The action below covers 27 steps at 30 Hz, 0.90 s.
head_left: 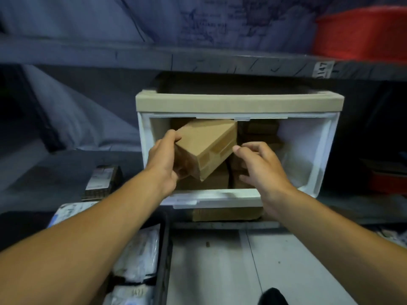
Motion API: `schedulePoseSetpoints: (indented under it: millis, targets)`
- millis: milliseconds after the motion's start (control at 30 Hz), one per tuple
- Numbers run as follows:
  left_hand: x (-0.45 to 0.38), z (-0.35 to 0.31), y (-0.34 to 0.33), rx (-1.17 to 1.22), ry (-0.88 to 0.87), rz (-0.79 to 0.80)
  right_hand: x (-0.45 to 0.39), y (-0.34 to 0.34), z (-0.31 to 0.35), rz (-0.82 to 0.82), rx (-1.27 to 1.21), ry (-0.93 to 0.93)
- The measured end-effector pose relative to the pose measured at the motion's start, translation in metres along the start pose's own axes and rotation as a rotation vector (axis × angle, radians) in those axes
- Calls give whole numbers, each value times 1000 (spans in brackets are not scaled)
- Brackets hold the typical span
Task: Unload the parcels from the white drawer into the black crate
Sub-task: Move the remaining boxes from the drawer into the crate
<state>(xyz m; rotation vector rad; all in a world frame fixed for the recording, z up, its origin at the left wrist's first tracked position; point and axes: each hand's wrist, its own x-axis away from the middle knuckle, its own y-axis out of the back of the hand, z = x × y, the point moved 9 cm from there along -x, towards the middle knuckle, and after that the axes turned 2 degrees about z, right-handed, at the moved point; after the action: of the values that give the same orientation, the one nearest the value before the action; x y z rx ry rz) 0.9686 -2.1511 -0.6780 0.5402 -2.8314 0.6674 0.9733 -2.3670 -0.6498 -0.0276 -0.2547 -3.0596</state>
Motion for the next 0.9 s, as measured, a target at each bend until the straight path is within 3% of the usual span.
schedulePoseSetpoints:
  millis: [200, 367, 533, 767, 900]
  targets:
    - [50, -27, 31, -270, -2, 71, 34, -13, 6, 43, -105, -126]
    - [70, -23, 51, -330, 23, 146, 57, -42, 1, 236, -168, -229]
    - [77, -30, 62, -333, -23, 99, 72, -57, -1, 361, -147, -293]
    - [76, -40, 74, -271, -88, 59, 72, -63, 12, 352, -151, -200]
    - [77, -25, 75, -255, 57, 136, 68, -59, 24, 310, -173, -47]
